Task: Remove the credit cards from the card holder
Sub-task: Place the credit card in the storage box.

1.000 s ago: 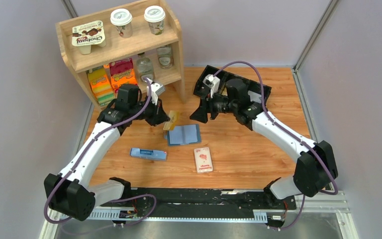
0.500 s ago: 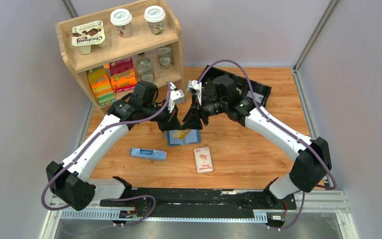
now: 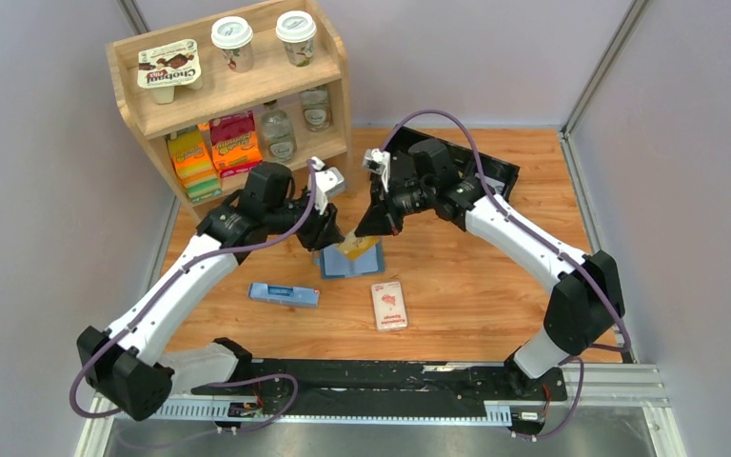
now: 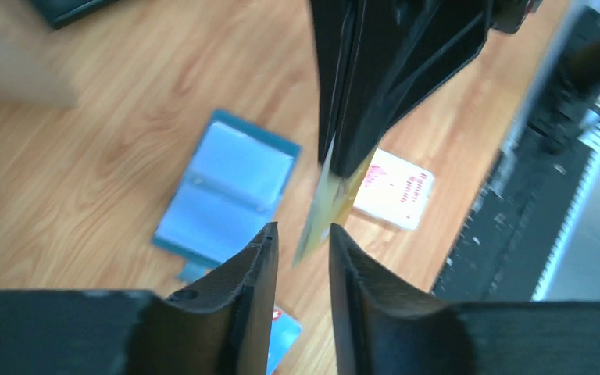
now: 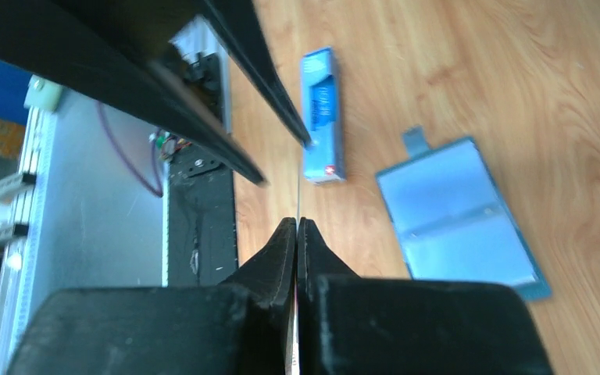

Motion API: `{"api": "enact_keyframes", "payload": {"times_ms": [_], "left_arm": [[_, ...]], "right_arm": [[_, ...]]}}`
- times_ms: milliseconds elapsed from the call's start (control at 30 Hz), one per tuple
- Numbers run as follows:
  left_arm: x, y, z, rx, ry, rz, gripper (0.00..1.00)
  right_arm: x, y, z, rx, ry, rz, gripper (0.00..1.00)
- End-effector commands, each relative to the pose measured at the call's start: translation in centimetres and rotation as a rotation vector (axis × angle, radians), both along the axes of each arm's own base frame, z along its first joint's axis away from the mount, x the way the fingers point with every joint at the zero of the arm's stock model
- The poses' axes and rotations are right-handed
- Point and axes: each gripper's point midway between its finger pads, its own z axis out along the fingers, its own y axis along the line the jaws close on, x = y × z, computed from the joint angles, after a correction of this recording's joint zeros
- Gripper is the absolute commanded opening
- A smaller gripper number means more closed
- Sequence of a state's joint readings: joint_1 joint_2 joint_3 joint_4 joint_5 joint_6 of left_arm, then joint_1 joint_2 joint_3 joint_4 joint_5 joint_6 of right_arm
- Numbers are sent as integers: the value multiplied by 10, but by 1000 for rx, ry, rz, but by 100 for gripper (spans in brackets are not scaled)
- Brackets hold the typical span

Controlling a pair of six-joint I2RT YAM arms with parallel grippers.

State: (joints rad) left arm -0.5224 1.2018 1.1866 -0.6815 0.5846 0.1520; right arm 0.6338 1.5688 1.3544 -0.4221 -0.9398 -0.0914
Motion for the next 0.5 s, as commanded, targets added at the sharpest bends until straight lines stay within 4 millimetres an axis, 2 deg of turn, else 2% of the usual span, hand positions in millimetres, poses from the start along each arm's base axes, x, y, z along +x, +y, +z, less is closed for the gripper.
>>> {"api": "enact_keyframes", "payload": {"times_ms": [0,33,67,100,133,233,367,467], "left_arm": [[48,36,25,-30,-220,371,48],[47,43,28,-44,-248,411,49],[55,59,30,-30,-273,516,53],[54,68,32,-51,-287,578,59],[59,86,36,-35,-327,682,62],[54,126,43,-80,-406,893,75],[42,176,41,-90,-498,1127,80],[35,195,37,-103,-524,1214,81]], "right_arm": [[59,-24,-22,-75,125,-270,0],[72,-30,-26,-82,154,-339,0],[89,-41,-31,-90,185,-434,0],[104,-49,-37,-96,203,-514,0],[119,-61,-40,-101,224,-603,0],[155,-99,-50,-120,262,-848,0],[194,-154,-64,-139,310,-1137,0],[219,-193,-79,-174,338,-1317,0]]}}
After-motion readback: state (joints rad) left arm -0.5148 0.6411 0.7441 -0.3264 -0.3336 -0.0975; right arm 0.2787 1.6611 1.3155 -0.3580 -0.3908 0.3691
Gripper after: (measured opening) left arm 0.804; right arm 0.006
